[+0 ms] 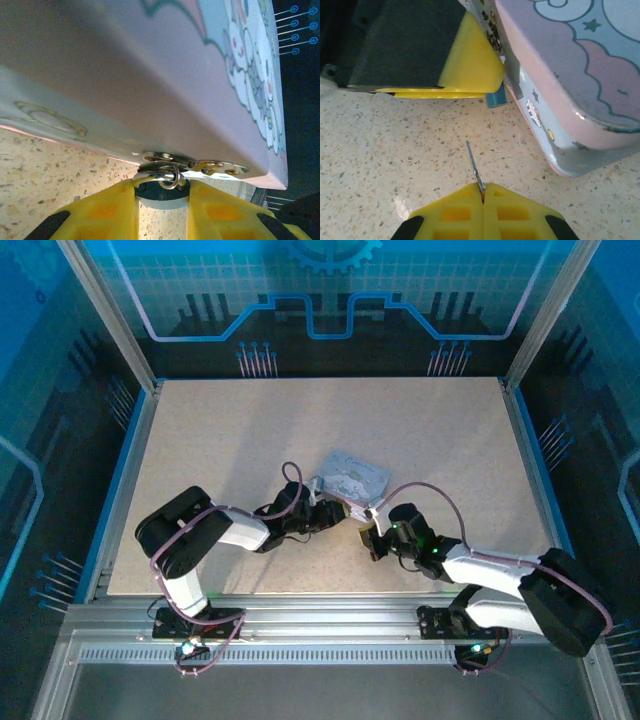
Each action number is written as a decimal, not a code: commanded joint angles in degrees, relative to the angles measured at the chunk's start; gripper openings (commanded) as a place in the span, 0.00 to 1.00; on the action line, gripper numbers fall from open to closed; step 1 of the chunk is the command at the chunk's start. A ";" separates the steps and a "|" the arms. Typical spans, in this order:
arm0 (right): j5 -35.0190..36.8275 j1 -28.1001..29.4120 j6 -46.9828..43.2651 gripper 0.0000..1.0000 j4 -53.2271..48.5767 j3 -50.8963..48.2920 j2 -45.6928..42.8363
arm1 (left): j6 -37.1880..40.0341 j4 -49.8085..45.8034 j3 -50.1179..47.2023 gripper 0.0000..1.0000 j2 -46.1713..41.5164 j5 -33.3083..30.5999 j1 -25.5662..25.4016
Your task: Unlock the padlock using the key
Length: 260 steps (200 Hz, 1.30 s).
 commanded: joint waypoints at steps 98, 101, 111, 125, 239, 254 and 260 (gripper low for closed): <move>4.53 0.63 -2.27 0.01 11.53 1.46 9.33 | -1.71 0.40 1.09 0.25 -2.66 -0.14 -1.00; 4.50 0.64 -2.30 0.01 11.53 1.46 9.30 | -1.67 0.34 1.09 0.25 -2.71 -0.14 -1.02; 4.54 0.59 -2.26 0.01 11.73 1.57 9.53 | -1.69 0.24 1.07 0.25 -2.66 -0.22 -0.98; 4.28 0.33 -2.31 0.02 12.17 1.44 9.88 | -1.61 0.04 1.19 0.25 -2.75 -0.25 -1.03; 2.05 0.01 -2.65 0.02 13.51 1.35 9.92 | -1.24 -0.92 1.40 0.25 -3.10 -0.64 -1.24; 1.78 0.04 -2.57 0.02 13.73 1.35 10.05 | -1.17 -0.94 1.37 0.25 -3.10 -0.67 -1.23; 1.79 0.00 -2.57 0.02 13.72 1.52 10.08 | -1.15 -0.99 1.44 0.25 -3.07 -0.66 -1.23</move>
